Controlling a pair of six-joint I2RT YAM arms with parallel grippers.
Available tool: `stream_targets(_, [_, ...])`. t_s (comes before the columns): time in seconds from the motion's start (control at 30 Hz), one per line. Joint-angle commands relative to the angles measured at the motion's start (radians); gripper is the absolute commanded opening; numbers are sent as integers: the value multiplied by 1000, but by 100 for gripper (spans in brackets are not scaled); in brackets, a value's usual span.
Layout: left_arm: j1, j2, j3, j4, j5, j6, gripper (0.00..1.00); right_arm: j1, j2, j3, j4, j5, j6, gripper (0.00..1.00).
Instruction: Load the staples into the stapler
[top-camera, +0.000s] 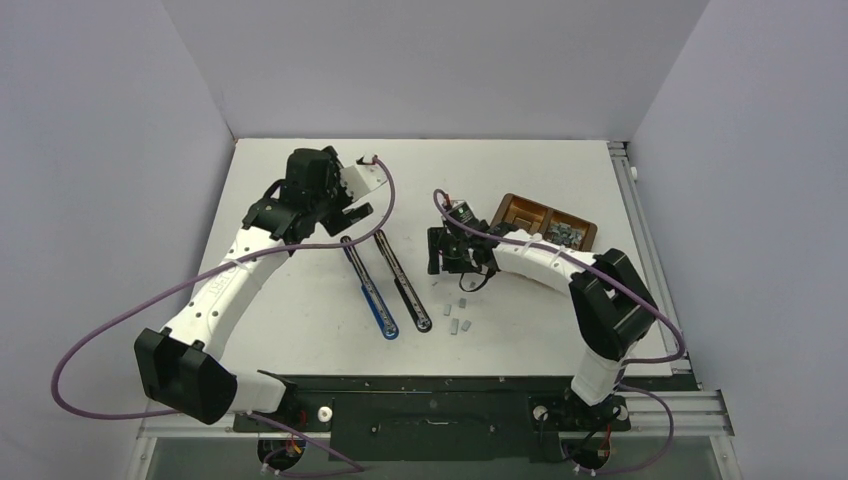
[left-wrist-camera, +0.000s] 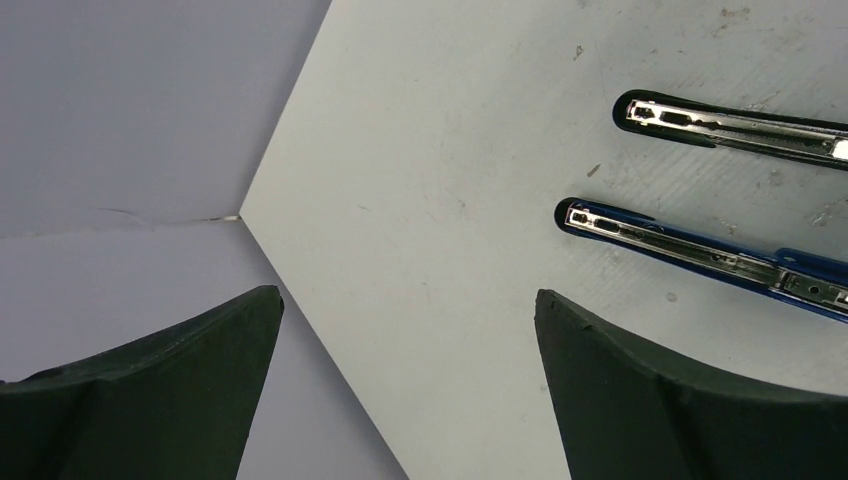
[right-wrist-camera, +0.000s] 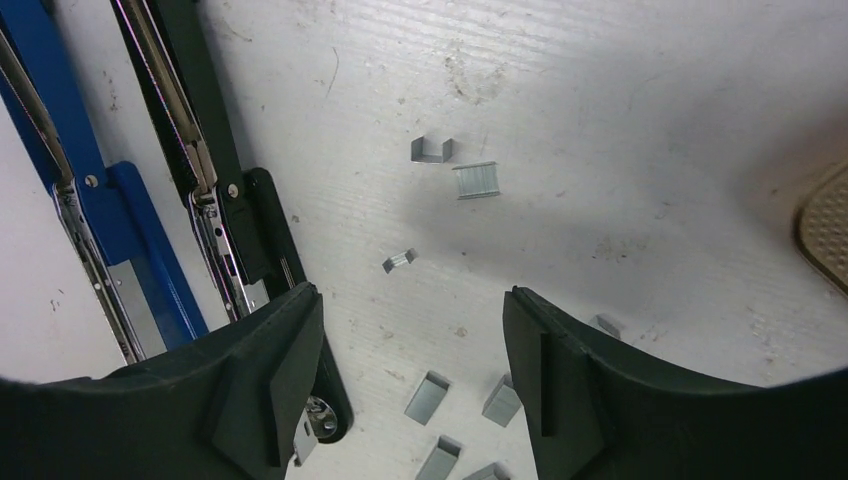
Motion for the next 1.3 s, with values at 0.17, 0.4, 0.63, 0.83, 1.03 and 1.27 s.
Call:
stream_targets(0.17, [2,-17,0,-31,10,-107,96,25,77,-18,104,31,52,58])
stream_targets(0.4, [2,-11,0,-31,5,-99,96,20,138,4,106,44,59,51])
stream_targets(0.63, [2,-2,3,-26,10,-96,96,25,108,97,23,107,-7,46])
stream_targets(0.83, [2,8,20,-31,20,-105,96,27,108,189,-62,194,-68,52])
stream_targets(1.03, [2,7,27,-32,21,-116,96,40,171,253,-76,217,-82,50])
stream_targets(1.27, [2,-2,27,-36,19,-130,96,72,227,271,-61,246,-105,44])
